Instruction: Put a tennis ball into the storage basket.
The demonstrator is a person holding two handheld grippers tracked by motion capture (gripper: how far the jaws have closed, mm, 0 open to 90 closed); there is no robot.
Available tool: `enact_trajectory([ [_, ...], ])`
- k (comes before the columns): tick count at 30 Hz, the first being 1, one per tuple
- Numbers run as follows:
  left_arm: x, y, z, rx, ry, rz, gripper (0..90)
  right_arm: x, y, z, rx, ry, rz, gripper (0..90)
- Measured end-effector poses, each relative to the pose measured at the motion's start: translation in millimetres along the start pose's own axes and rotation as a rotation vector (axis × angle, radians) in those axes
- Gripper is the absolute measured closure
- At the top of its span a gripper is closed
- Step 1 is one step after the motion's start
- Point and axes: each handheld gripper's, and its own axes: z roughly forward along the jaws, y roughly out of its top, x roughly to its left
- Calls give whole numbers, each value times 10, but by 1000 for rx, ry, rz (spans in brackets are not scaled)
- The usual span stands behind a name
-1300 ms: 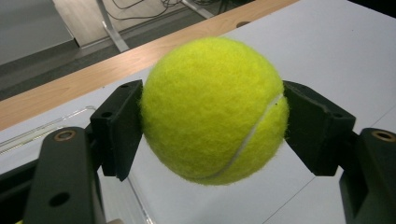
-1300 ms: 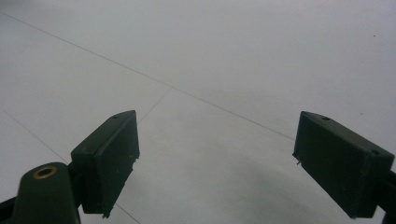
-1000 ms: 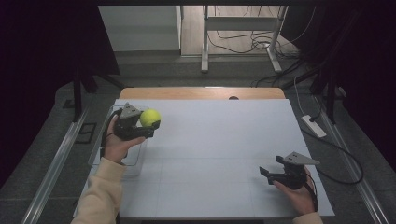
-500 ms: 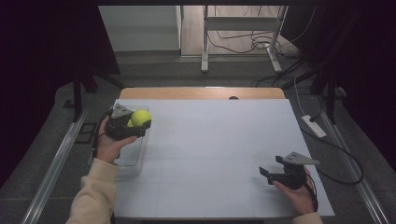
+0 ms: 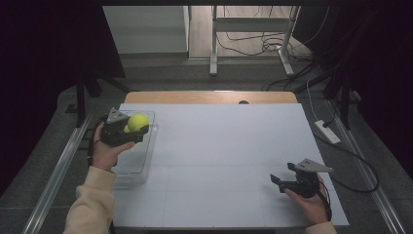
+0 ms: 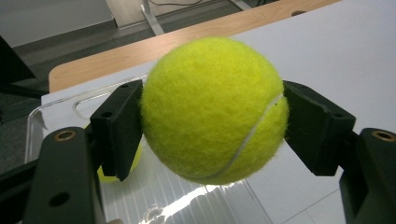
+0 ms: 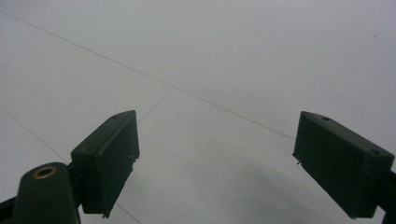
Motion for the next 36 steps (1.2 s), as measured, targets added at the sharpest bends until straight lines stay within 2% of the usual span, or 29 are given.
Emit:
enact_trajectory([
  [25, 301, -141, -125, 22, 73, -62, 271, -5, 2, -2, -3, -3, 0, 143],
  [36, 373, -162, -101, 56, 99, -64, 271, 1, 2, 4, 0, -3, -2, 143],
])
